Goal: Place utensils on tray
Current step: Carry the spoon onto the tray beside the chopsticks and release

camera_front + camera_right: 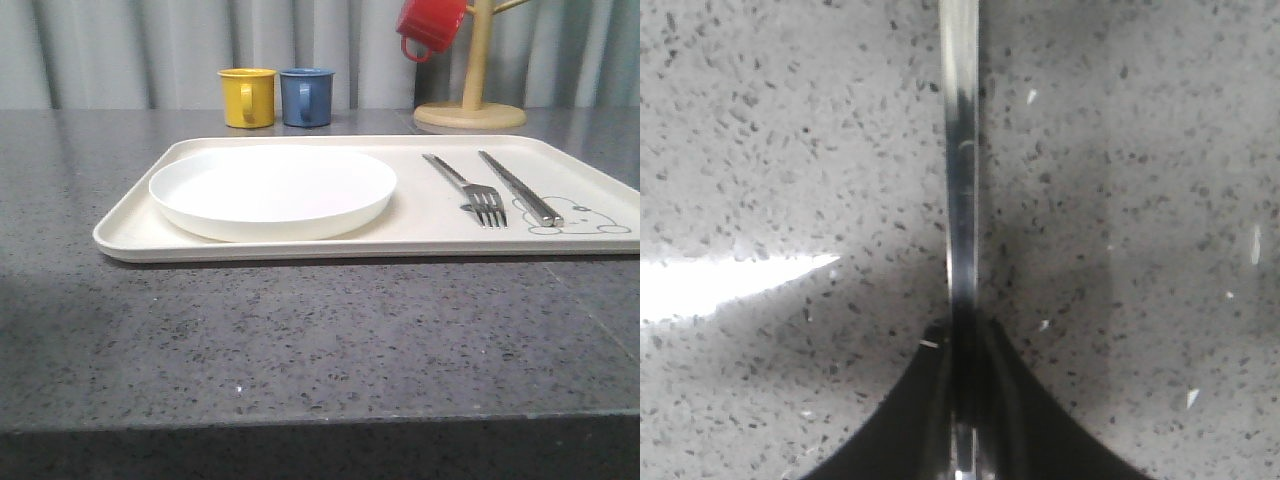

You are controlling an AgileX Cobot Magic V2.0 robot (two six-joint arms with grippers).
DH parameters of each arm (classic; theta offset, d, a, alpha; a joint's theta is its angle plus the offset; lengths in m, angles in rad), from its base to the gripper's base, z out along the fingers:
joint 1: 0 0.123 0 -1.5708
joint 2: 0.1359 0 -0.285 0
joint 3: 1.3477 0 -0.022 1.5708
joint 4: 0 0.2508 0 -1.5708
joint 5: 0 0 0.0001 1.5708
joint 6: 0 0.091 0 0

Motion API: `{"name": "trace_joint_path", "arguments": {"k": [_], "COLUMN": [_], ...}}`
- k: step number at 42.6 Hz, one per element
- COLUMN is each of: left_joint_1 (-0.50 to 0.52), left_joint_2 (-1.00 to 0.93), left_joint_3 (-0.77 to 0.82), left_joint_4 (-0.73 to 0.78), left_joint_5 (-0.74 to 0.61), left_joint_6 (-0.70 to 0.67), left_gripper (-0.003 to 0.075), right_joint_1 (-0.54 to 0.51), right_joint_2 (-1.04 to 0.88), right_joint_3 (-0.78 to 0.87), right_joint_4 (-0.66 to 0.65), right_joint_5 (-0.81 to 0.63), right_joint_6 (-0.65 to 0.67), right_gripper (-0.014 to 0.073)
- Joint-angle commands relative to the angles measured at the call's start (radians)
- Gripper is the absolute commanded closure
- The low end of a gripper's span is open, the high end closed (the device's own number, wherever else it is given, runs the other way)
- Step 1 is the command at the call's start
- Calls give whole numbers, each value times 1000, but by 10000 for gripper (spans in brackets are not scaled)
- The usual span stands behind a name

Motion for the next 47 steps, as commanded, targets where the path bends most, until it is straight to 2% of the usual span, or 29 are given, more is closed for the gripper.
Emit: {"name": "trace_joint_path", "arguments": {"k": [1,6,14,23,29,36,41,47], "left_joint_1": [-8,-8,-8,-8,-8,-8,-8,-8], "left_joint_2": [-3,-3,-3,-3,-3,-3,-3,-3], "left_joint_3": [-27,-27,-27,-27,-27,-27,-27,-27], "left_joint_4": [0,0,0,0,0,0,0,0], "left_joint_5": [-72,-72,-72,-72,-72,-72,-72,-72], "left_joint_6": [-6,-6,-6,-6,-6,-6,-6,-6], "left_gripper": [375,375,375,375,375,375,375,375], "right_joint_1": [-6,1,56,228,342,422,428,428], "right_joint_2": [-40,-74,-153,-212,-209,-208,-208,-199], "right_joint_3": [-34,-56,-88,-88,-88,-64,-37,-8], "right_joint_4": [-22,21,179,267,272,272,272,271], "right_joint_5": [16,40,100,172,202,116,44,-2], "right_joint_6": [-14,-14,-14,-9,71,188,291,321], "right_gripper": [628,628,628,628,627,627,627,627]}}
